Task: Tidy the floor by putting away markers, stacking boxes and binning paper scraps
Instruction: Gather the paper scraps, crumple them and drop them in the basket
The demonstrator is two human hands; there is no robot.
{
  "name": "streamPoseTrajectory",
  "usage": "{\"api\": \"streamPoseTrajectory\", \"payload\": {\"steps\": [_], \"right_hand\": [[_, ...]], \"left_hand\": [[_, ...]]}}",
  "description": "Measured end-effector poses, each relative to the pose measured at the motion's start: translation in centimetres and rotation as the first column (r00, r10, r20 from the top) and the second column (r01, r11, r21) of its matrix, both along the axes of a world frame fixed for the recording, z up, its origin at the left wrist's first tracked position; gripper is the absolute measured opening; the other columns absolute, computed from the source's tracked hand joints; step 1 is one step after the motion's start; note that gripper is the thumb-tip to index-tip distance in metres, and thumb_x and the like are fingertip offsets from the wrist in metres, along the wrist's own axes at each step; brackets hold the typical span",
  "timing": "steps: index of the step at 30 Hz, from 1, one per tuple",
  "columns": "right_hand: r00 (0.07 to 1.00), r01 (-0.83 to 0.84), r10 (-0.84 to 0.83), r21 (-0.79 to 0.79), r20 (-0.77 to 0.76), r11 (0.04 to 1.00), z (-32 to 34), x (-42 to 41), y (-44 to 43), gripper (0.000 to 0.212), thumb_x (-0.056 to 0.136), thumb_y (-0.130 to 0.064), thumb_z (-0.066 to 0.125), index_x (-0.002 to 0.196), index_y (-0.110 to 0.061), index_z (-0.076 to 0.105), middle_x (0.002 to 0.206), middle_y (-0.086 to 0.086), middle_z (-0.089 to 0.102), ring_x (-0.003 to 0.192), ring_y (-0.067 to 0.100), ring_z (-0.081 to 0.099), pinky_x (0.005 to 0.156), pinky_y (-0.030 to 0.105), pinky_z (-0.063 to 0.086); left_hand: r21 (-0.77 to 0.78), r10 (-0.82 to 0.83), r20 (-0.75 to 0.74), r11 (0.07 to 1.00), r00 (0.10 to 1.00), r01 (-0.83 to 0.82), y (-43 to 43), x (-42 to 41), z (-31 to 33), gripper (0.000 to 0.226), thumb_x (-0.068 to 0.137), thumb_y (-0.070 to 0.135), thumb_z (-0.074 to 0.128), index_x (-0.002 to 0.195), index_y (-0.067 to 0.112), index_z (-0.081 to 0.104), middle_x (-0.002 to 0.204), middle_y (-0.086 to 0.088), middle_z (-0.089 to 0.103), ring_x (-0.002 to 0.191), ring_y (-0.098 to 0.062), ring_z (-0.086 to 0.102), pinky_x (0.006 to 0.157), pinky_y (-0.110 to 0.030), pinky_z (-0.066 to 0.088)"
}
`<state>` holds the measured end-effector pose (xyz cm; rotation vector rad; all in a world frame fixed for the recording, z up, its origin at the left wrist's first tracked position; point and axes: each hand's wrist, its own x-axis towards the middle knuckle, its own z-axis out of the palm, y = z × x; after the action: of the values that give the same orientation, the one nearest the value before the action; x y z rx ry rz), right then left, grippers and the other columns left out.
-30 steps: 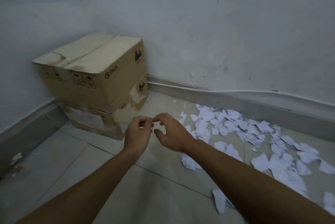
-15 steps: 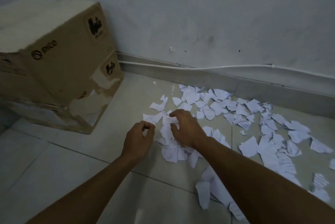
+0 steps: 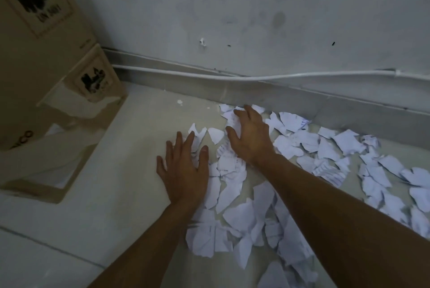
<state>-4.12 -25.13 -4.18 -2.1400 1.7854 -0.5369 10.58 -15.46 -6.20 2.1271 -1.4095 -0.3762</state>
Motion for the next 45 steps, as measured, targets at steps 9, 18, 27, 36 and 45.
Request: {"api": "streamPoseTrajectory", "payload": {"steps": [9, 18, 27, 36, 45], "right_hand": [[0.984, -0.015, 0.062, -0.266, 0.167, 0.964, -1.2, 2.5, 0.3, 0.042, 0.092, -0.043, 0.049, 0.123, -0.018, 0.062, 0.119, 0.003, 0.065, 0.112, 0.024, 0.058, 0.094, 0.041, 0.037], [0.939, -0.32, 0.332, 0.122, -0.092, 0.939, -1.1, 3.7, -0.9, 0.056, 0.103, -0.049, 0.03, 0.153, -0.025, 0.032, 0.164, 0.0, 0.02, 0.152, 0.02, 0.009, 0.12, 0.048, 0.004], [0.919, -0.283, 0.332, -0.231, 0.212, 0.931, 2.0, 2.5, 2.4, 0.047, 0.098, -0.049, 0.04, 0.123, -0.019, 0.066, 0.119, -0.001, 0.069, 0.109, 0.017, 0.062, 0.094, 0.05, 0.044], [0.954, -0.3, 0.294, 0.215, 0.059, 0.93, 0.0, 2.7, 0.5, 0.05, 0.104, -0.051, 0.028, 0.144, -0.029, 0.047, 0.161, -0.004, 0.03, 0.151, 0.018, 0.012, 0.12, 0.051, 0.0], [0.854, -0.504, 0.52, 0.264, 0.009, 0.823, 1.1, -1.3, 7.6, 0.114, 0.065, -0.089, 0.052, 0.155, -0.041, 0.001, 0.166, -0.006, -0.004, 0.152, 0.019, -0.007, 0.121, 0.053, -0.002]], "left_hand": [[0.035, -0.012, 0.196, 0.999, 0.981, 0.005, -0.3, -0.4, -0.7, 0.056, 0.101, 0.053, 0.017, 0.15, 0.034, 0.036, 0.16, 0.002, 0.032, 0.151, -0.023, 0.018, 0.119, -0.048, 0.006], [-0.002, 0.003, 0.142, 1.0, 0.99, -0.003, -0.2, -0.4, -1.0, 0.058, 0.099, 0.046, 0.018, 0.153, 0.028, 0.03, 0.159, 0.002, 0.032, 0.15, -0.02, 0.019, 0.12, -0.046, 0.005], [-0.11, -0.089, -0.011, 0.99, 0.996, 0.087, 1.5, 0.0, 0.0, 0.067, 0.096, 0.049, 0.013, 0.147, 0.016, 0.042, 0.154, -0.004, 0.041, 0.148, -0.022, 0.028, 0.123, -0.044, 0.01], [-0.064, -0.163, -0.04, 0.985, 0.986, 0.161, 1.8, 0.3, 0.4, 0.062, 0.098, 0.043, 0.018, 0.153, 0.017, 0.031, 0.161, -0.001, 0.029, 0.151, -0.017, 0.019, 0.124, -0.039, 0.004], [-0.026, -0.21, 0.044, 0.977, 0.977, 0.211, 1.6, 0.6, 0.2, 0.043, 0.105, 0.032, 0.032, 0.144, 0.023, 0.048, 0.158, -0.004, 0.035, 0.15, -0.023, 0.02, 0.123, -0.043, 0.004]]}}
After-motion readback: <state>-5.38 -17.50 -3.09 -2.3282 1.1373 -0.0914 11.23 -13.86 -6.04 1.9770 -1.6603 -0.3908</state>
